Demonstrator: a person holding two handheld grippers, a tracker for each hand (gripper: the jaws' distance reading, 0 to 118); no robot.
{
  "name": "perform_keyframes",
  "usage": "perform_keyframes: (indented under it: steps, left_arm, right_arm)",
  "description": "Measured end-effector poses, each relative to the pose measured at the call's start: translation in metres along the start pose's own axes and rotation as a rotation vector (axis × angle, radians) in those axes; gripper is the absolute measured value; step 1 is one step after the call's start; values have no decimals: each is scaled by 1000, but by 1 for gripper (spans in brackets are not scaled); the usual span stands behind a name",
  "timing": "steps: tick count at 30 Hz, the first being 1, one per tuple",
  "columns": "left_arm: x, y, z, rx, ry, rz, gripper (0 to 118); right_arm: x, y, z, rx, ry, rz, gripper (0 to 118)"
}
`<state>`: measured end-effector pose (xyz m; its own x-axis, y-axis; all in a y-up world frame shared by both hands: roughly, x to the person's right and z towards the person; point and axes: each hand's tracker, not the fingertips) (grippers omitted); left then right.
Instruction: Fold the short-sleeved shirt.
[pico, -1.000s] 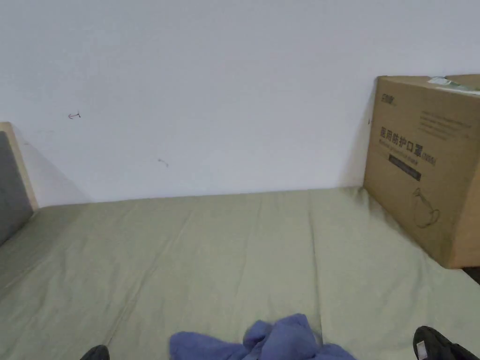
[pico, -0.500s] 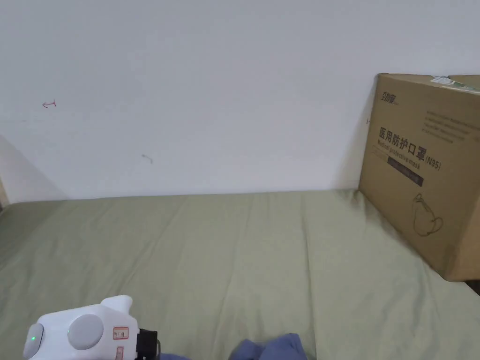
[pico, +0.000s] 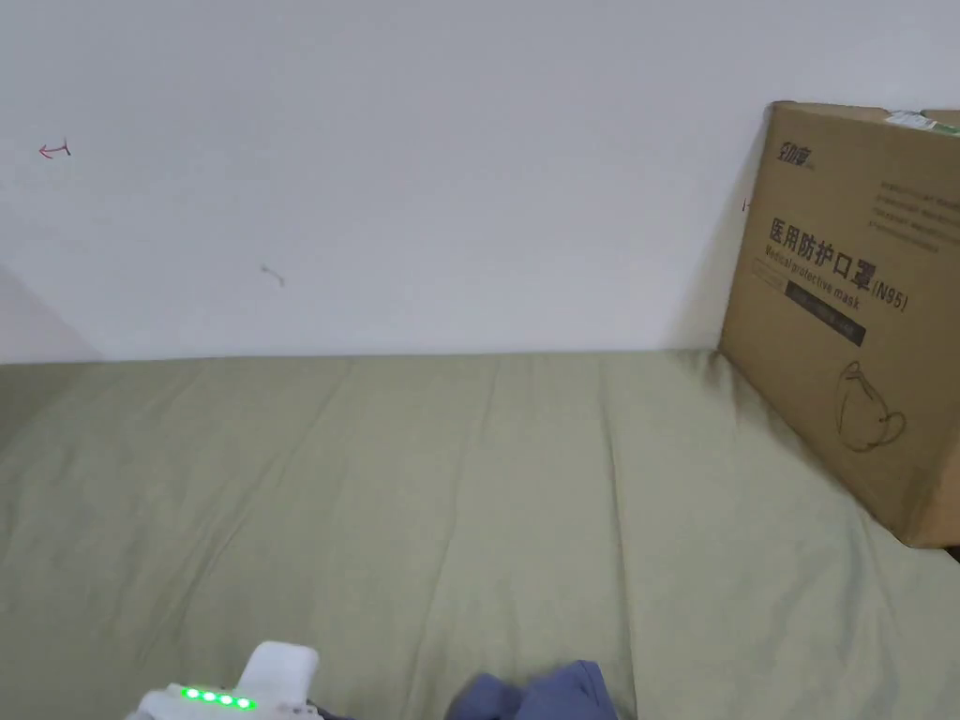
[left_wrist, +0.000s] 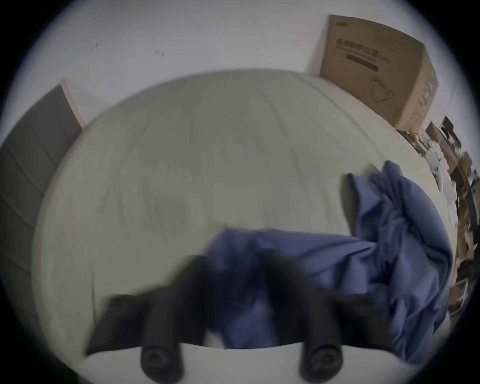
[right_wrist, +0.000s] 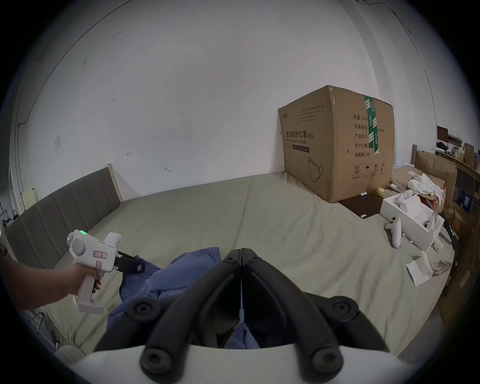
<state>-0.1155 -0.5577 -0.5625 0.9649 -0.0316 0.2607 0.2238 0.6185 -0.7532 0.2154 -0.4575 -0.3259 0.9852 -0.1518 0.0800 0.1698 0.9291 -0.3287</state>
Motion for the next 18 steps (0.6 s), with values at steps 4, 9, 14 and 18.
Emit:
perform_keyframes:
  steps: [4,9,14,18]
  left_arm:
    - [-3,-18,27,-50,-161,61,2]
    - [-37,-35,76,94,-149,185,2]
    - [-48,-46,102,140,-147,172,2]
    - [-55,-58,111,150,-162,199,2]
  right_arm:
    - [-6,16,-16,-27,59,2,0]
    - [-18,60,-115,-332,306,-24,31]
    - [-20,47,-241,-697,238,-193,118]
    - [-24,20,-311,-816,60,-248,118]
